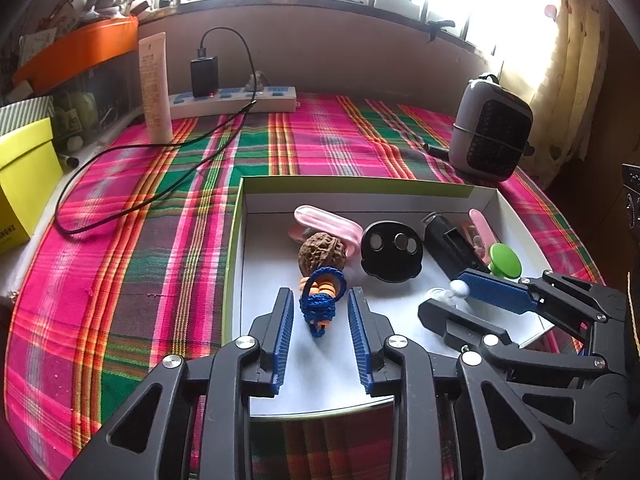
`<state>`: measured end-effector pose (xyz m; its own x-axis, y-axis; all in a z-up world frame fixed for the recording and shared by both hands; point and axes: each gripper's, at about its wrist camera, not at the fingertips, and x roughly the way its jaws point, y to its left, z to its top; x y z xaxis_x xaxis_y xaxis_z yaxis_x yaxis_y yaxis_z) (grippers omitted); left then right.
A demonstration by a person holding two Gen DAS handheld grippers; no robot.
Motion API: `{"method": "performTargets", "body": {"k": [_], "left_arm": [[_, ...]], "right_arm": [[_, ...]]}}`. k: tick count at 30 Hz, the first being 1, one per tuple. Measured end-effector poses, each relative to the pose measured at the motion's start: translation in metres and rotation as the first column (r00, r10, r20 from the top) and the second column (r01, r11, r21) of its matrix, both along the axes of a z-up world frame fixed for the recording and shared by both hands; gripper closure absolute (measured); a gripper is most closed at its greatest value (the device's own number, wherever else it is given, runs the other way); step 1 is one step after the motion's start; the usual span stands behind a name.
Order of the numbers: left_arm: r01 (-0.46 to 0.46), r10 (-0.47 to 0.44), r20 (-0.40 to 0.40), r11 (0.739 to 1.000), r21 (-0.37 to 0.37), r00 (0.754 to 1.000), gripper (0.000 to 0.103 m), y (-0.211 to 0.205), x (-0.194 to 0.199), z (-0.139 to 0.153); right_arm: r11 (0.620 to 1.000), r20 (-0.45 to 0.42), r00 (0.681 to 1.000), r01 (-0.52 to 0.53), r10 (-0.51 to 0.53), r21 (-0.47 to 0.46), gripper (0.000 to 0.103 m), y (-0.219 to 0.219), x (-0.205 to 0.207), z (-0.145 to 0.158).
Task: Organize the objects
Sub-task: 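Lower both tools into the tray and open them, releasing keychain and knob object, then withdraw both open tools from the tray toward the walnut and white round puck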
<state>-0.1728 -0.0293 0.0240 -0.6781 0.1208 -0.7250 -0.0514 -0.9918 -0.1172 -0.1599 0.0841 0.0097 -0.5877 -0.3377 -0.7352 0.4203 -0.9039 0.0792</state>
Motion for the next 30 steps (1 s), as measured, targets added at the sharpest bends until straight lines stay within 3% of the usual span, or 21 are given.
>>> {"method": "performTargets", "body": {"k": [11,19,22,30], "left_arm": [[-0.014,0.014,-0.011,1.000,0.003,1.000,0.068,-0.002,0.009,0.005],[-0.035,0.034,-0.038,0.999,-0.022,0.999,0.067,-0.001,0.026,0.013],[-0.043,0.039,-0.062,0.997,-0.066,0.997,0.067,0.003,0.034,0.016],[-0.048,0.044,-0.081,0.997,-0.054,0.996,0.067,0.005,0.055,0.025]], "right_arm": [[1.000,-0.025,1.000,0.004,-0.004,0.000,0.062,0.002,0.011,0.007],[1.000,-0.046,0.999,0.010,-0.011,-0.015,0.062,0.004,0.025,0.014],[1.000,-0.051,0.999,0.019,-0.020,-0.021,0.062,0.006,0.031,0.017],[0.998,-0.075,0.996,0.040,-0.043,-0.047,0.062,0.014,0.052,0.026]]}}
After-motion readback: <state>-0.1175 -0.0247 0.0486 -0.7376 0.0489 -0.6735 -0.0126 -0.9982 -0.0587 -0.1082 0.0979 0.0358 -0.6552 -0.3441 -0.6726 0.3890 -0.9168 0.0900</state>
